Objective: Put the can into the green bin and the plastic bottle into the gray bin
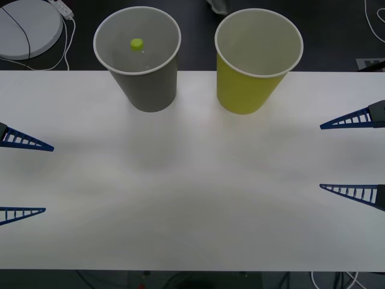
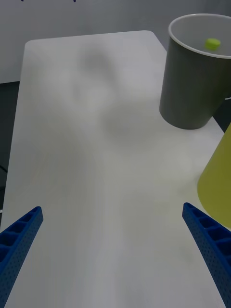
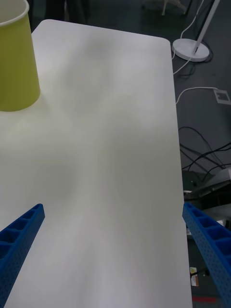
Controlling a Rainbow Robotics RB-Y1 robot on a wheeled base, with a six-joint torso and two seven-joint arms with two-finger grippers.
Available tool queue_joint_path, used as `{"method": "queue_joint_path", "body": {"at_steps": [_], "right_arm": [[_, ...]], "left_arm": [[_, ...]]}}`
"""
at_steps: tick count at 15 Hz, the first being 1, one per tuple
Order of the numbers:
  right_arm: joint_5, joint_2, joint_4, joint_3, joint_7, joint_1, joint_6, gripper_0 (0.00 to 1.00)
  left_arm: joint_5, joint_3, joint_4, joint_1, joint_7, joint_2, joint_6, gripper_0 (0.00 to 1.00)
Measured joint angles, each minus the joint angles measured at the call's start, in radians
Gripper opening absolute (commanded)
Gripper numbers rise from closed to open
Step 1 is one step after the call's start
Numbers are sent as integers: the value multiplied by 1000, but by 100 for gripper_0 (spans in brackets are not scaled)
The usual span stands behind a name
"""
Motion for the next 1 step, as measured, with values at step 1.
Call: {"method": "queue_joint_path", "body": {"at_steps": [1], "right_arm": [[0, 0, 0, 0, 0, 0, 0, 100]], "left_arm": [[0, 0, 0, 0, 0, 0, 0, 100]]}}
